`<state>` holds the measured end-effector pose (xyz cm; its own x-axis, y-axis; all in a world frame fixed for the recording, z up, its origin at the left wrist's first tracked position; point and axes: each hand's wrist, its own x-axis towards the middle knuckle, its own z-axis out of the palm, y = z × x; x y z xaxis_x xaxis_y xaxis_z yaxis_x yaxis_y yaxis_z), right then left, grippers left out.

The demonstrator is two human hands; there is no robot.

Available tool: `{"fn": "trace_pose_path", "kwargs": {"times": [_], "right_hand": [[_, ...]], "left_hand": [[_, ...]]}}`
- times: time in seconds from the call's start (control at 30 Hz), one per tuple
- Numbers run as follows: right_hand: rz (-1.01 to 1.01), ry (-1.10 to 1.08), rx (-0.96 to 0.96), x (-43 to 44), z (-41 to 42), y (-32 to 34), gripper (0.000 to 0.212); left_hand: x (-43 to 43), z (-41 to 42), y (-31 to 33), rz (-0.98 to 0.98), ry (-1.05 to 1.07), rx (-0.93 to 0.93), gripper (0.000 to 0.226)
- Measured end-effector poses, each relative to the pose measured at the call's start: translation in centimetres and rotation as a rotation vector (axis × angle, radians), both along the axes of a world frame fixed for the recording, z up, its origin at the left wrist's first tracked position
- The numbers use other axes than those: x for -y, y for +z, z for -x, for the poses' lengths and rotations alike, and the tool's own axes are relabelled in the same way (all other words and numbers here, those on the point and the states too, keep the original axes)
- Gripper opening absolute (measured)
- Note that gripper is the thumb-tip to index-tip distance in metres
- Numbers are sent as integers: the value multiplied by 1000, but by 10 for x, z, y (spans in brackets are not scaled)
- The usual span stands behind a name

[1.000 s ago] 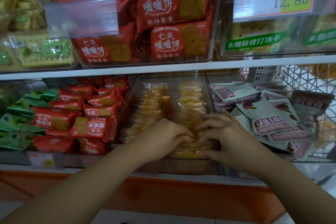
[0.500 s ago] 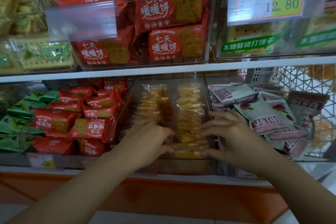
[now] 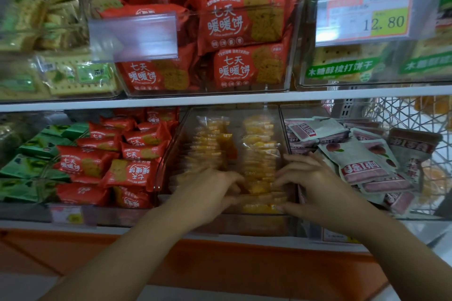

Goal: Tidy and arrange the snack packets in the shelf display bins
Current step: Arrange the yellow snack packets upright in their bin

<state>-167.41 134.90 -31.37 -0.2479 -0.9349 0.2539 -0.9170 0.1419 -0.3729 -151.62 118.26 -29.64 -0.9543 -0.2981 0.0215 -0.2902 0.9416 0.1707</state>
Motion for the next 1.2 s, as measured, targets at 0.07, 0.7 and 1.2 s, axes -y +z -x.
{"fn": "trace_pose_path", "kwargs": {"times": [0.07,0.7,1.2], "right_hand": [[31,-10,17,1,-4,5,40],[-395,-218,-333,222,35,16,15],[-72,-93,2,237,30,8,7]], "left_hand": [[9,-13,13,-125,47,-52,47],[89,-54,-23,-150,373,-670,24],[93,-54,-24,-209,349,-729,23]]}}
